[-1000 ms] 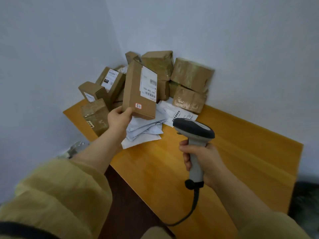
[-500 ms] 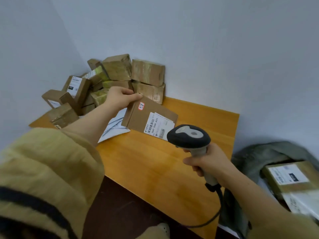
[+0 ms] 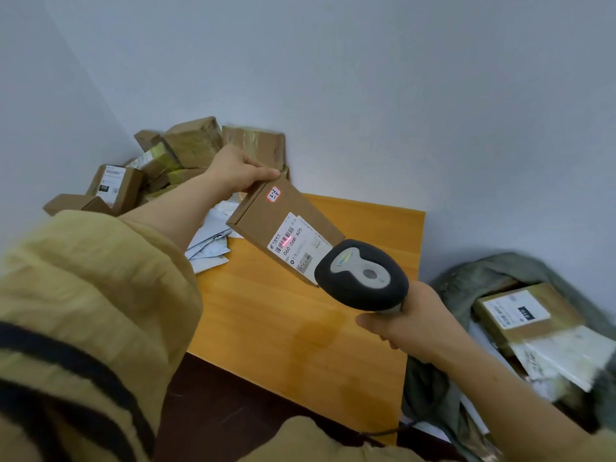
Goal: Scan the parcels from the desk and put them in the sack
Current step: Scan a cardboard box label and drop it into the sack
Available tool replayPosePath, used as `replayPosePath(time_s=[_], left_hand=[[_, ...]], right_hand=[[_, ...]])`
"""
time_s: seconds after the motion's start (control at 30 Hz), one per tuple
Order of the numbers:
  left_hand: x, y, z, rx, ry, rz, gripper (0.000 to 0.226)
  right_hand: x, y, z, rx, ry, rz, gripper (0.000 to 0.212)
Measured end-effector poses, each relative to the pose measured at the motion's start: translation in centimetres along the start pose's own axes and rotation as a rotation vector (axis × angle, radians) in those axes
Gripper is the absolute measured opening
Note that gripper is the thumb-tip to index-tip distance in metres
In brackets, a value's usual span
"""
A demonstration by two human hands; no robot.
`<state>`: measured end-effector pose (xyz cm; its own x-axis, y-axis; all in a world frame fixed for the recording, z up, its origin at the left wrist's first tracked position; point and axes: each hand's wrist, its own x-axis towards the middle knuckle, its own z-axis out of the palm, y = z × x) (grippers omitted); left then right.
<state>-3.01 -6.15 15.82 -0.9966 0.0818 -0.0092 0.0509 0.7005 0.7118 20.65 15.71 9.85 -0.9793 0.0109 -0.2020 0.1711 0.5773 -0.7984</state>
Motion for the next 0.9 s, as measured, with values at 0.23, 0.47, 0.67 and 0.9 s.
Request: replayPosePath(time_s=[0.23, 0.47, 0.67, 0.9], left_hand=[[0.7, 1.6, 0.7, 0.010, -0.036, 0.018, 0.022], [1.7, 2.5, 1.5, 0.033, -0.085, 0.037, 0.029], [2.0, 3.4, 2.9, -0.045, -0.096, -0.005, 0.034], [-0.2, 3.2, 14.8, -0.304, -0.313, -0.303, 0.034]], right_hand=[[-0.7, -0.2, -0.8, -0.073, 0.018, -0.001, 0.010], [-0.5, 0.0, -1.6, -0.081, 0.030, 0.021, 0.012], [0.3, 1.2, -2.1, 0.091, 0.055, 0.056, 0.013], [0.0, 6.0, -4.1, 0.521, 0.189, 0.230, 0.011]])
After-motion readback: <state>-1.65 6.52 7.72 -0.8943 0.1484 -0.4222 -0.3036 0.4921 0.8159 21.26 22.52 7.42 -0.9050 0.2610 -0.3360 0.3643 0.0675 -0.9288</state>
